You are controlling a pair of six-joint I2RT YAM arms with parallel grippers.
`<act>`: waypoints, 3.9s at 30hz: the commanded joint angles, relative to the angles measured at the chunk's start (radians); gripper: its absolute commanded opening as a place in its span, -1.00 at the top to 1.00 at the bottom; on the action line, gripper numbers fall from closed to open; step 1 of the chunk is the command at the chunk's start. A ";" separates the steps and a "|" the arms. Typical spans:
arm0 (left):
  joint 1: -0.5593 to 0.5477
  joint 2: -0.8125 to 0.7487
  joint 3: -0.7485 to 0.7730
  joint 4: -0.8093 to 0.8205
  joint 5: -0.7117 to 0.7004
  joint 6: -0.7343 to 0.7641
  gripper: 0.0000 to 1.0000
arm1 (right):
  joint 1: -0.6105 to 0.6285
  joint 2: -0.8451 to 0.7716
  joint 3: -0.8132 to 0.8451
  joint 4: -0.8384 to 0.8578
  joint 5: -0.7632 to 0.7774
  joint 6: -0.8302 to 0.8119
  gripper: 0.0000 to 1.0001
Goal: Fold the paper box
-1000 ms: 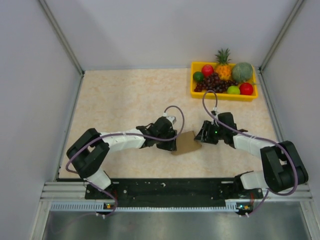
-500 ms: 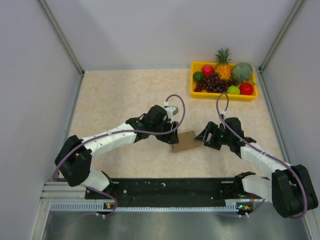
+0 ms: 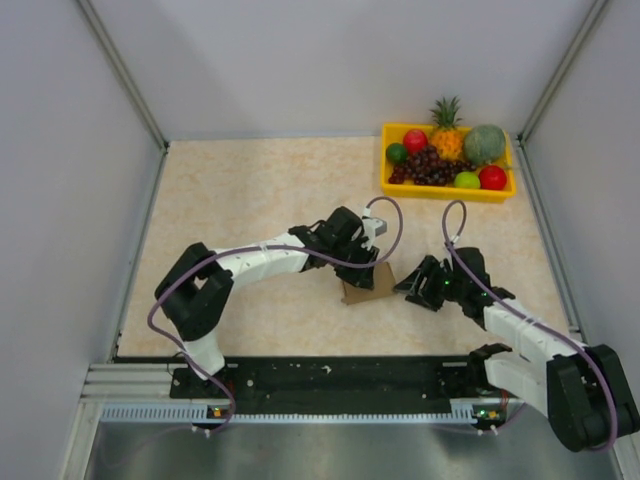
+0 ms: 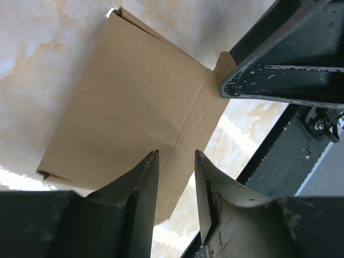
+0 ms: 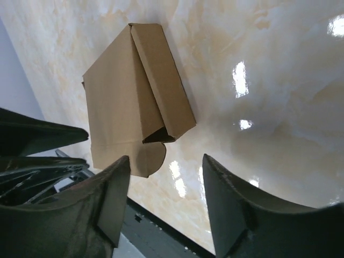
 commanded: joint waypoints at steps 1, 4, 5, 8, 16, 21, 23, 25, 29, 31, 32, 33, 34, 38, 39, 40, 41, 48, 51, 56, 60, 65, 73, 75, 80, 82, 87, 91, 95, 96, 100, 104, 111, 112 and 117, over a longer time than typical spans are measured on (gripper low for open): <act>-0.016 0.067 0.062 -0.004 0.019 0.049 0.28 | -0.008 -0.029 0.061 -0.027 0.030 -0.121 0.00; -0.017 0.098 0.042 0.000 0.013 0.042 0.33 | -0.005 -0.081 0.105 -0.124 0.068 -0.252 0.25; -0.017 0.101 0.033 0.008 0.008 0.034 0.35 | -0.005 -0.098 0.107 -0.143 0.091 -0.264 0.30; -0.017 0.103 -0.004 0.037 -0.013 0.014 0.35 | -0.005 -0.121 0.099 -0.136 0.113 -0.214 0.63; -0.016 0.086 -0.051 0.072 -0.024 -0.008 0.36 | -0.005 0.026 0.082 -0.018 0.117 -0.010 1.00; -0.017 0.090 -0.056 0.088 -0.010 -0.018 0.36 | 0.000 0.063 0.044 0.044 0.077 0.044 1.00; -0.016 0.090 -0.055 0.095 -0.004 -0.023 0.36 | 0.000 0.069 0.044 0.047 0.089 0.030 1.00; -0.016 0.092 -0.056 0.100 0.001 -0.027 0.36 | 0.000 0.098 0.053 0.042 0.097 0.015 1.00; -0.016 0.095 -0.058 0.108 0.008 -0.038 0.36 | 0.006 0.138 0.032 0.086 0.051 0.049 1.00; -0.016 0.095 -0.058 0.109 0.007 -0.038 0.36 | 0.026 0.120 0.019 0.080 0.071 0.067 1.00; -0.016 0.096 -0.056 0.111 0.005 -0.038 0.36 | 0.029 0.112 0.015 0.079 0.077 0.073 1.00; -0.017 0.098 -0.058 0.111 0.008 -0.038 0.36 | 0.028 0.105 0.004 0.080 0.080 0.078 1.00; -0.016 0.101 -0.056 0.114 0.011 -0.040 0.36 | 0.031 0.108 0.001 0.086 0.077 0.082 1.00; -0.017 0.103 -0.067 0.126 0.016 -0.051 0.36 | 0.052 0.127 -0.007 0.120 0.050 0.124 1.00; -0.017 0.103 -0.071 0.128 0.018 -0.051 0.36 | 0.055 0.126 -0.008 0.123 0.048 0.131 1.00; -0.017 0.101 -0.071 0.128 0.018 -0.051 0.36 | 0.054 0.121 -0.010 0.120 0.048 0.139 1.00; -0.017 0.101 -0.071 0.129 0.018 -0.052 0.36 | 0.055 0.114 -0.014 0.120 0.057 0.144 1.00; -0.019 0.115 -0.084 0.149 0.034 -0.064 0.37 | 0.057 0.147 -0.088 0.280 -0.024 0.288 1.00; -0.019 0.115 -0.090 0.158 0.041 -0.070 0.37 | 0.057 0.173 -0.148 0.399 -0.024 0.363 1.00; -0.019 0.107 -0.094 0.158 0.037 -0.069 0.37 | 0.055 0.117 -0.200 0.476 0.011 0.438 1.00; -0.017 0.112 -0.096 0.160 0.037 -0.067 0.38 | 0.055 0.059 -0.064 0.106 0.094 0.218 1.00; -0.017 0.112 -0.101 0.157 0.039 -0.063 0.38 | 0.054 -0.001 -0.031 -0.038 0.127 0.069 1.00; -0.017 0.115 -0.090 0.154 0.045 -0.057 0.37 | 0.055 -0.187 0.048 -0.193 0.079 -0.152 0.44; -0.017 0.116 -0.085 0.152 0.047 -0.057 0.37 | 0.055 -0.163 0.078 -0.202 0.082 -0.200 0.08; -0.017 0.122 -0.084 0.154 0.051 -0.058 0.37 | 0.064 -0.002 0.098 -0.003 0.013 -0.280 0.17; -0.017 0.121 -0.084 0.152 0.053 -0.058 0.37 | 0.069 0.028 0.095 0.030 0.025 -0.286 0.19; -0.017 0.115 -0.082 0.145 0.042 -0.054 0.35 | 0.072 0.075 0.067 0.109 -0.027 -0.255 0.25; -0.019 0.116 -0.078 0.148 0.053 -0.058 0.33 | 0.074 0.101 0.056 0.138 -0.038 -0.244 0.32; -0.017 0.110 -0.071 0.139 0.056 -0.051 0.32 | 0.072 0.144 0.059 0.157 -0.050 -0.243 0.44; -0.017 0.106 -0.067 0.134 0.057 -0.051 0.32 | 0.072 0.150 0.056 0.154 -0.042 -0.241 0.45; -0.017 0.101 -0.062 0.134 0.059 -0.051 0.31 | 0.077 0.120 0.064 0.079 0.008 -0.263 0.40; -0.017 0.106 -0.065 0.135 0.062 -0.051 0.31 | 0.081 0.066 0.070 -0.014 0.047 -0.289 0.32; -0.017 0.104 -0.068 0.140 0.064 -0.052 0.31 | 0.084 0.106 0.039 0.097 -0.008 -0.275 0.32; -0.017 0.104 -0.067 0.137 0.064 -0.054 0.31 | 0.086 0.114 0.039 0.103 -0.010 -0.274 0.36; -0.017 0.101 -0.065 0.137 0.067 -0.055 0.31 | 0.089 0.147 0.027 0.136 -0.028 -0.246 0.40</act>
